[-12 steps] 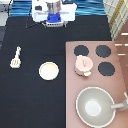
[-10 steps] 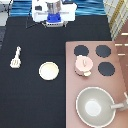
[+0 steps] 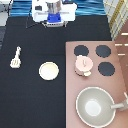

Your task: Take the lid off the pot, put the pot on the plate, and use the tool to push the pot to the front of the table.

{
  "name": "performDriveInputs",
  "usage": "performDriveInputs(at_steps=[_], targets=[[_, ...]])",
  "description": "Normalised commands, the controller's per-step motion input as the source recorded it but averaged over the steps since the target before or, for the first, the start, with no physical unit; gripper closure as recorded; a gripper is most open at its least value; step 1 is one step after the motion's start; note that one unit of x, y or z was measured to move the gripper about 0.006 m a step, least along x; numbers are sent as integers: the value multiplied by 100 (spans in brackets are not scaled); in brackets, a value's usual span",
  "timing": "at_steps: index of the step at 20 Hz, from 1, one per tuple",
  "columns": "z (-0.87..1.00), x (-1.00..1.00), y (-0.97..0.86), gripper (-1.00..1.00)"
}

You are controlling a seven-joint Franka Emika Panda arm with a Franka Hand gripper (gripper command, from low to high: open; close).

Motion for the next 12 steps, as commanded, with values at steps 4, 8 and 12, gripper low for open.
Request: performDriveInputs(at_steps=[4, 8, 12], targets=[[61, 75, 70, -100], [41, 90, 60, -100], [33, 94, 55, -100]])
